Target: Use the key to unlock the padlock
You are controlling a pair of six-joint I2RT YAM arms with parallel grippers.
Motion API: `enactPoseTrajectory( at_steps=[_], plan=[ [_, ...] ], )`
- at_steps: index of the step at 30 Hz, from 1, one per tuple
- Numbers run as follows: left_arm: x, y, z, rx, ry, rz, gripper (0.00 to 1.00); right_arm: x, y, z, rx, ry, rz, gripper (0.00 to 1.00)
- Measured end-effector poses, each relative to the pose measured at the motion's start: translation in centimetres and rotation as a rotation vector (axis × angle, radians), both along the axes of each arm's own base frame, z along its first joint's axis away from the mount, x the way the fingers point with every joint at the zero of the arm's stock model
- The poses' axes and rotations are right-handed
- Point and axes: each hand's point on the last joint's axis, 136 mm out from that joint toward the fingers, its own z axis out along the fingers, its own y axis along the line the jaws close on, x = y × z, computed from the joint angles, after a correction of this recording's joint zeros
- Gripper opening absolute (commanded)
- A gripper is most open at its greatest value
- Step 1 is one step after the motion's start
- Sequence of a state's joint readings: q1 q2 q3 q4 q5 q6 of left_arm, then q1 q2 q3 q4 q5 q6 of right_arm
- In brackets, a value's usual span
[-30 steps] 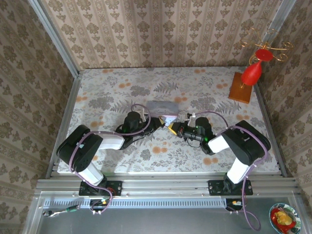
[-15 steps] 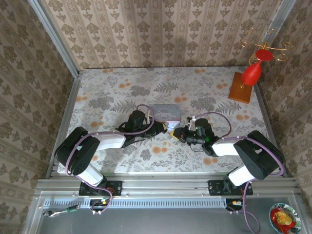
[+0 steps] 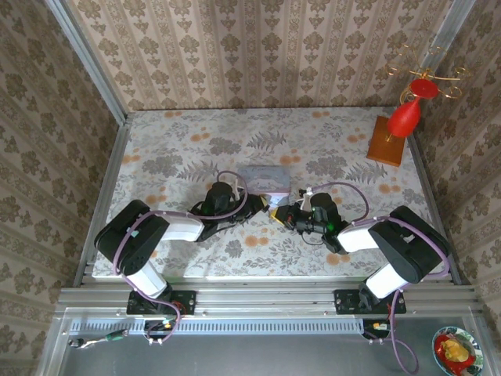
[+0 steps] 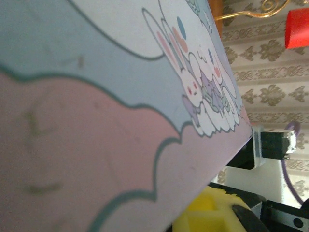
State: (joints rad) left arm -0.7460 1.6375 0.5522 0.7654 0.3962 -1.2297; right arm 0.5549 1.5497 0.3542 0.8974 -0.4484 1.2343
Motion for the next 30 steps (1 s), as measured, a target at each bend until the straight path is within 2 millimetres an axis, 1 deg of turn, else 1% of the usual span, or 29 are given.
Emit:
enactPoseTrajectory(
  at_steps=[4, 6, 9, 12, 15, 18, 21, 25, 27, 30],
  plan=[
    [-0.3, -0.5, 0.9, -0.048, 0.001, 0.002, 0.07, 0.2, 0.1, 0.9, 0.022, -0.031, -0.002, 0.00],
    [-0.6, -0.7, 1.1, -0.060, 0.003, -0.003, 0.06, 0.6, -0.3, 0.9, 0.017, -0.035, -0.021, 0.00],
    [-1.4, -1.0, 1.6, -0.068, 0.003, -0.025, 0.06, 1.4, -1.6, 1.0, 0.003, -0.041, -0.068, 0.00],
    [-1.9, -1.0, 1.9, -0.067, 0.007, -0.037, 0.06, 1.5, -2.1, 1.4, -0.010, -0.057, -0.082, 0.00],
    [-2.1, -0.7, 1.8, -0.044, 0.005, -0.041, 0.06, 1.5, -2.3, 1.7, -0.022, -0.068, -0.085, 0.00],
    [-2.2, 0.0, 0.9, 0.030, 0.001, -0.055, 0.06, 1.0, -2.9, 1.1, -0.081, -0.058, -0.083, 0.00],
    [-1.5, 0.6, 0.1, 0.133, -0.014, -0.070, 0.05, 0.3, -3.5, 1.0, -0.165, -0.072, -0.077, 0.09],
    [-0.1, 1.4, 0.0, 0.224, -0.049, -0.069, 0.05, 0.2, -4.1, 1.6, -0.249, -0.093, -0.075, 0.19],
    [0.3, 1.7, -0.2, 0.262, -0.060, -0.076, 0.05, 0.2, -4.3, 1.8, -0.279, -0.093, -0.073, 0.20],
    [1.0, 1.5, -0.6, 0.297, -0.066, -0.096, 0.05, -0.2, -4.7, 1.7, -0.321, -0.083, -0.067, 0.24]
  ],
)
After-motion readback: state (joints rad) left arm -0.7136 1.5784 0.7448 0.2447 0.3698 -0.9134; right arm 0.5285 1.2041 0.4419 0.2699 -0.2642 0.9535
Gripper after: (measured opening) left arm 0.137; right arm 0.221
